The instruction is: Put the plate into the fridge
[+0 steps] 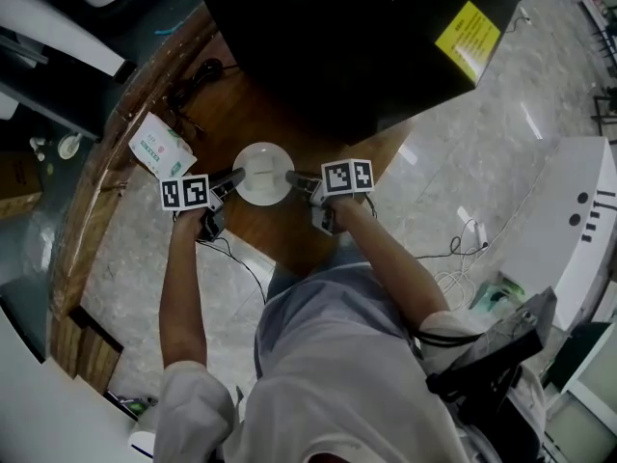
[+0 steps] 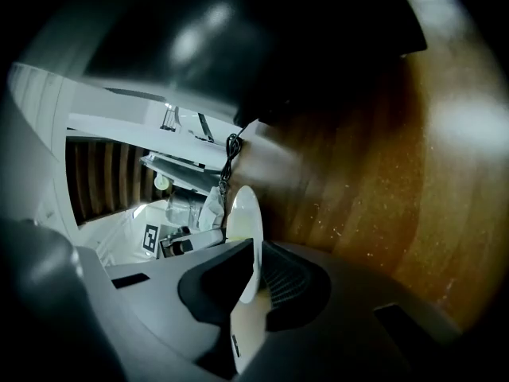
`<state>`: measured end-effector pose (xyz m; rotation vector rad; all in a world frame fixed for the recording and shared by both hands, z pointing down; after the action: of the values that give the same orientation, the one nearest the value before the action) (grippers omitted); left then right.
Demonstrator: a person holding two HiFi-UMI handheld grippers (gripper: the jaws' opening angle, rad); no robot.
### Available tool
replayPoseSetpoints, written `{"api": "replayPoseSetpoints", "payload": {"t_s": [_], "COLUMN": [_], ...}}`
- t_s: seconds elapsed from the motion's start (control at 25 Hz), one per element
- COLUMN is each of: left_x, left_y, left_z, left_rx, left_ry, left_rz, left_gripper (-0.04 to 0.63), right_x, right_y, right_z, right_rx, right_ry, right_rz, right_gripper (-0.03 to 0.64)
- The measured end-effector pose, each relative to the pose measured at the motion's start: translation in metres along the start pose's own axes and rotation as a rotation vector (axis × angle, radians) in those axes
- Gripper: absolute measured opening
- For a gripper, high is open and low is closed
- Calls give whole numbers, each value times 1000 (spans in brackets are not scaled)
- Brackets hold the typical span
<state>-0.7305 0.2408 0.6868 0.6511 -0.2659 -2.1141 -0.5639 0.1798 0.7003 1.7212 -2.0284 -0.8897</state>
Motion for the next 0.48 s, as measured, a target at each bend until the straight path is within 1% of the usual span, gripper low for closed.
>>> {"api": "replayPoseSetpoints", "payload": {"t_s": [0.08, 0.2, 0.28, 0.36, 0.44, 0.48], "left_x": [0, -1, -2, -4, -5, -5], "left_y": [0, 0, -1, -1, -2, -3], "left_z": [0, 0, 0, 0, 0, 1], "left_rx": [5, 8, 6, 3, 3, 4], "left_ry": [3, 1, -7, -13, -17, -21], "left_rz": [-1, -7, -13, -13, -17, -22], "left_gripper": [158, 158, 158, 158, 158, 158], "right_x": [0, -1, -5, -7, -5, -4], "right_y": [1, -1, -2, -4, -3, -3], "right_z": [-2, -2, -1, 1, 3, 4], "right_rx": [13, 86, 140, 159, 140, 137], "right_ry": [37, 114, 139, 118, 61, 50], "right_rz": [8, 21, 24, 8, -20, -27], "right_gripper": [34, 28, 25, 25, 25, 25]}}
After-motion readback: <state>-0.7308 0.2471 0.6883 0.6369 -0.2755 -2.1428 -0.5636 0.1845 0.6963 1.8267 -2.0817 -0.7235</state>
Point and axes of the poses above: the fingertips, and each gripper's own axes: y forward along the fingers, z to its left, x out of its top, the point moved 4 cm from there along -y, backward along the fingers, and after that the axes turned 15 degrees about -x, right-handed, at the moved point
